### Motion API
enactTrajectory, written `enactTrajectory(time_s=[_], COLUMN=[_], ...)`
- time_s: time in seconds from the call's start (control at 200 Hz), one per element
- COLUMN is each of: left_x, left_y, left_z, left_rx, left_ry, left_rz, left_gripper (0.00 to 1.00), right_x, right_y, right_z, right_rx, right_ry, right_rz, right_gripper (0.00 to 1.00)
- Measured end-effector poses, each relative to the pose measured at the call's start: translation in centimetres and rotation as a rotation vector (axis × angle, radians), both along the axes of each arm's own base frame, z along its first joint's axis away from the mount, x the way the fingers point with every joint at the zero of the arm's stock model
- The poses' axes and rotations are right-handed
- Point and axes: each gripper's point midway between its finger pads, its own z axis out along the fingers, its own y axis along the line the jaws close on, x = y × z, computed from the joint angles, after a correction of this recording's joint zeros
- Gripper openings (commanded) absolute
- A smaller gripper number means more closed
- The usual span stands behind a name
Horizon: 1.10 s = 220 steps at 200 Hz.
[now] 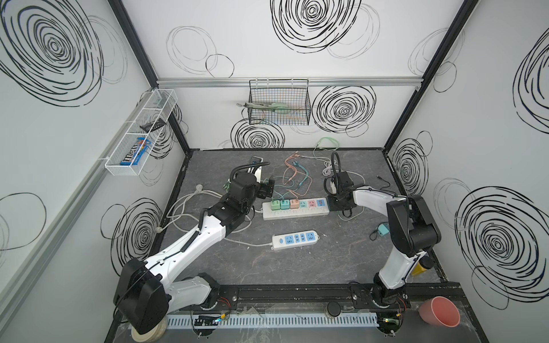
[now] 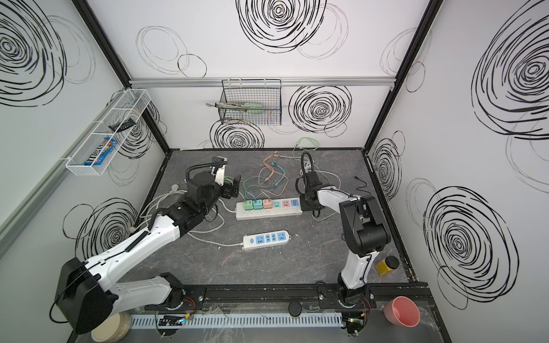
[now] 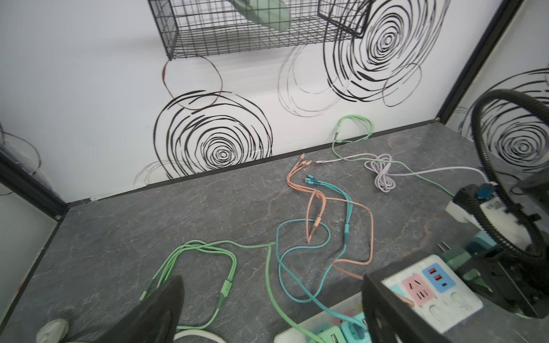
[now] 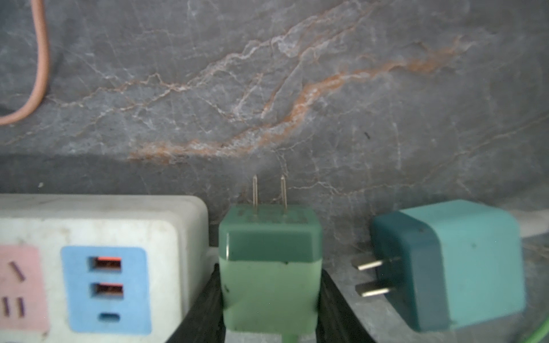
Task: Insert the plug
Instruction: 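Close the right gripper on the green charger body, prongs up, then lift the green charger toward the left gripper while left gripper moves to meet it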
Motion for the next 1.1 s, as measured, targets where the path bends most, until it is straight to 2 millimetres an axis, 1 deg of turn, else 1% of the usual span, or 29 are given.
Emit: enactTrajectory(time_s=[0.065, 0.12, 0.205, 0.345, 0.44, 0.51, 0.595, 0.705, 0.866, 0.936, 1.101], left_x=[0.0, 0.0, 0.1, 0.0, -0.1, -0.3, -0.6, -1.2, -2.1, -2.6, -3.6], left_y=[-1.0, -2.1, -3.7, -6.2, -7.3, -7.8, -8.4, -9.6, -12.0, -12.8, -14.0], left_z=[0.0, 0.1, 0.1, -0.3, -0.7, -1.2, -1.7, -1.6, -0.7, -0.7, -1.9], left_rx=[0.002, 0.000, 0.000, 0.002, 0.001, 0.000, -0.007, -0.039, -0.109, -0.136, -0.176], left_ry=[0.006, 0.013, 0.031, 0.079, 0.098, 0.118, 0.145, 0.169, 0.213, 0.238, 0.315], left_rz=[-0.046, -0.088, -0.146, -0.241, -0.277, -0.300, -0.331, -0.398, -0.522, -0.567, -0.626], left_gripper=[0.96, 0.96, 0.96, 0.96, 0.96, 0.96, 0.97, 1.00, 0.97, 0.96, 0.93], right_x=[-0.5, -0.8, -0.6, 0.0, -0.3, -0.7, -1.2, -1.8, -2.9, -3.3, -4.1], right_y=[0.2, 0.5, 1.1, 2.6, 3.6, 4.2, 4.6, 5.9, 8.2, 9.2, 11.2], right_z=[0.5, 1.5, 3.7, 7.8, 10.1, 11.4, 12.2, 13.0, 14.4, 14.9, 16.0], right_rx=[-0.004, -0.004, 0.012, 0.055, 0.089, 0.105, 0.119, 0.153, 0.189, 0.198, 0.216], right_ry=[-0.022, -0.059, -0.141, -0.310, -0.413, -0.479, -0.529, -0.570, -0.651, -0.680, -0.735], right_rz=[0.021, 0.042, 0.069, 0.124, 0.173, 0.208, 0.245, 0.327, 0.465, 0.517, 0.617], right_gripper=[0.32, 0.31, 0.29, 0.28, 0.27, 0.27, 0.27, 0.27, 0.27, 0.27, 0.28])
